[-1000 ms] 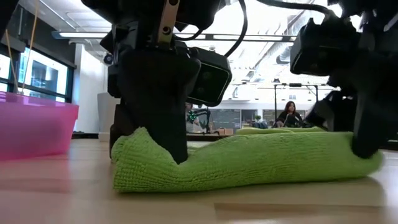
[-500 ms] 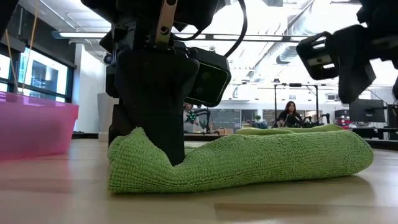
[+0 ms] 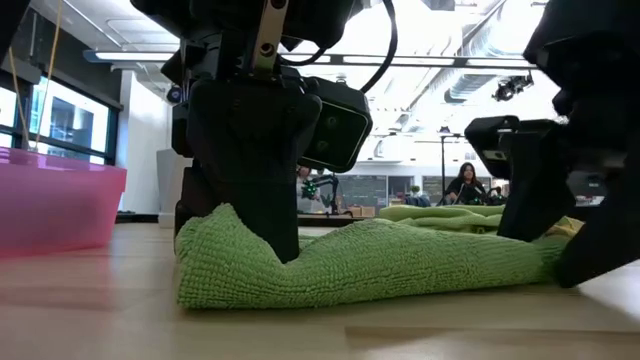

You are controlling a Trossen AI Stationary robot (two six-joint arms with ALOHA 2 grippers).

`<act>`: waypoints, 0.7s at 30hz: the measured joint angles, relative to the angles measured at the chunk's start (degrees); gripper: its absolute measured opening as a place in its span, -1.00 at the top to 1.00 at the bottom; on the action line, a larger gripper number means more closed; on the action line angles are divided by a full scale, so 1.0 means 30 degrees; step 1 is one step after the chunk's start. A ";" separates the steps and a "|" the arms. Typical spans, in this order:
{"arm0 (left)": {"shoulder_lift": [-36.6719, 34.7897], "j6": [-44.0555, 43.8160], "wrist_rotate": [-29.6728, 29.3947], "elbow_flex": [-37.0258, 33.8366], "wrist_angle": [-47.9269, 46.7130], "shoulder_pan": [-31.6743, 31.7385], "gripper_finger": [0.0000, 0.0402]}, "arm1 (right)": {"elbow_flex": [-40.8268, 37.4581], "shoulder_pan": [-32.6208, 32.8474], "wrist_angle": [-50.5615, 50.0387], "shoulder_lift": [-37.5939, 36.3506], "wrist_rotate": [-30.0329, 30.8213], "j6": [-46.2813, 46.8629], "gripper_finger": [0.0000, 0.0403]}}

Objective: Roll microfiber towels into tight, uniform cylinder then place into a basket
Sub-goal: Roll the dark green towel

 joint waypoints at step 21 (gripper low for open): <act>0.0036 0.4803 0.0539 -0.0022 0.1294 0.0102 0.73 | 0.0075 -0.0333 -0.0887 0.0159 -0.0845 0.4925 0.82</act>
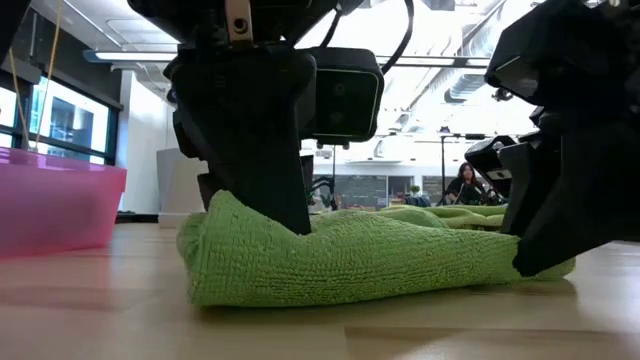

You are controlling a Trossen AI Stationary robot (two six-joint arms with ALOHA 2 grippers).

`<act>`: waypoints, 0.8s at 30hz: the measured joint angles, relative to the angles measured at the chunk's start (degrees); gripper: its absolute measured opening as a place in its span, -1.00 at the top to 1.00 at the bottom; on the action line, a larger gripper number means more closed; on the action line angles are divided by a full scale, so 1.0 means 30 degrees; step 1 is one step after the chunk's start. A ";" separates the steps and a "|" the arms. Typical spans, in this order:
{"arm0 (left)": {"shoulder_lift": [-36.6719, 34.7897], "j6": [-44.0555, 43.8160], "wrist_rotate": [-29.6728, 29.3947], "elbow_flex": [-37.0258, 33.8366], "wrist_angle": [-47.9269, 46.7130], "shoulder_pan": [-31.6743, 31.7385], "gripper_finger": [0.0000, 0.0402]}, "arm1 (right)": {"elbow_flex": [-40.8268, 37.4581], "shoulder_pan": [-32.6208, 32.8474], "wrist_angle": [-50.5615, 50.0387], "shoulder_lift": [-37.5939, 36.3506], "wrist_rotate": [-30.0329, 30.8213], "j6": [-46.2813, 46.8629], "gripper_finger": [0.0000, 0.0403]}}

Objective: Roll microfiber towels into tight, uniform cylinder then place into a basket
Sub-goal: Roll the dark green towel

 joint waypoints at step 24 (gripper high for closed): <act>-0.4604 0.5716 -0.6111 0.0015 -0.6629 -0.0161 0.25 | -0.0067 0.0036 -0.0097 0.0029 -0.1202 0.2565 0.97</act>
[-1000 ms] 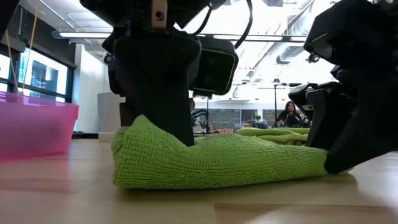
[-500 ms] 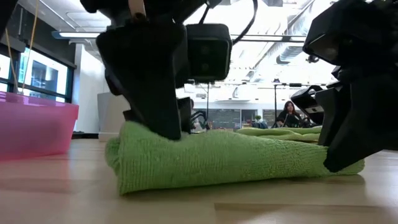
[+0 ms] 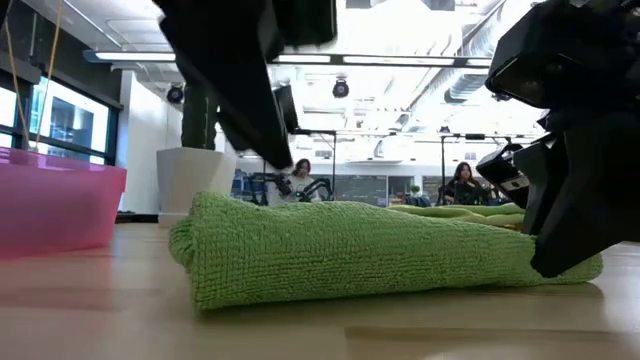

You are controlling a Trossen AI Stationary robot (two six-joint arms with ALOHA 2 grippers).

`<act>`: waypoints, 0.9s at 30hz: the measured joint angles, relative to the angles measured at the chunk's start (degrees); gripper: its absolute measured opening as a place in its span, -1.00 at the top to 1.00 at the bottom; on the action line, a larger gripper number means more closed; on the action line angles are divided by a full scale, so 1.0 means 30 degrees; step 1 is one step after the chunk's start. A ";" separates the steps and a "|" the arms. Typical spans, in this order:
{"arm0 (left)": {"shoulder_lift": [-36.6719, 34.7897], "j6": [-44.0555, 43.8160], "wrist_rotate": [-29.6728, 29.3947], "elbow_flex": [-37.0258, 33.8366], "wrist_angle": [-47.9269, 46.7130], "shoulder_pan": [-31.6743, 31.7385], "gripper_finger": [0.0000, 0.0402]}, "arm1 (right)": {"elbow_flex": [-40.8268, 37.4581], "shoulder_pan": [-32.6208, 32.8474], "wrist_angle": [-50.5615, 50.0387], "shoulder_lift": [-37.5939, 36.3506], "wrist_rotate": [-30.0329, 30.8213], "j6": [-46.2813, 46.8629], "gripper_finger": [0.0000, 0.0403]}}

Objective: Roll microfiber towels into tight, uniform cylinder then place into a basket
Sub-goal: Roll the dark green towel

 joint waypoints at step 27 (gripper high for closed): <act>0.2150 0.0347 -0.9386 0.0022 0.1767 -0.4371 0.25 | -0.0015 -0.0692 0.0401 0.0015 -0.1415 1.1095 0.98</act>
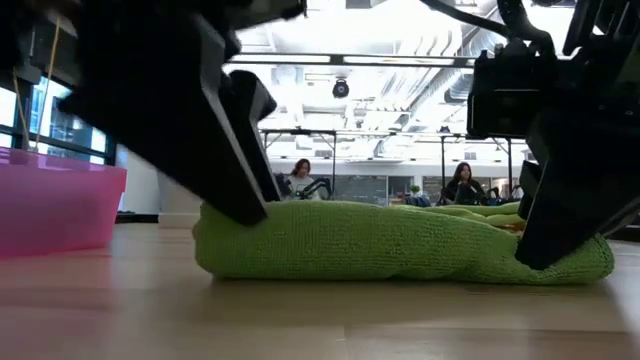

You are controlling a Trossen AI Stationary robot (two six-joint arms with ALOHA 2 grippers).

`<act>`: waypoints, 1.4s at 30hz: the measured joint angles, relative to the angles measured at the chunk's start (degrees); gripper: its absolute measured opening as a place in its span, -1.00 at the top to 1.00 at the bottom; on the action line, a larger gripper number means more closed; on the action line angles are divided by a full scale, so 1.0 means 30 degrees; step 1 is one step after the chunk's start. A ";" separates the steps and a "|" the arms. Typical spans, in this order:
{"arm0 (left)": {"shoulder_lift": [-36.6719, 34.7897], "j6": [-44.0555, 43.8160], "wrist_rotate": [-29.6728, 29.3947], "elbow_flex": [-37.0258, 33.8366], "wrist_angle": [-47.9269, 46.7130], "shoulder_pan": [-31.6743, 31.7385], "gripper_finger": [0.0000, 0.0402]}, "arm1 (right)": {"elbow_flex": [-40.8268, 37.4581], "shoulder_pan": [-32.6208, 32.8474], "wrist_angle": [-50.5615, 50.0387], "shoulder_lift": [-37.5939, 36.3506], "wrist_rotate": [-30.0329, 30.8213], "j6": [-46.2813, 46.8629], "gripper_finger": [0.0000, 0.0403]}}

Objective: Roll microfiber towels into tight, uniform cylinder then place into a basket
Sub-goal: Roll the dark green towel

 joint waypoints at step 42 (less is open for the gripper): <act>0.2120 -0.9736 1.3544 0.0095 0.0939 0.3337 0.89 | 0.0015 -0.1706 0.1554 0.0015 -0.4398 0.1181 0.89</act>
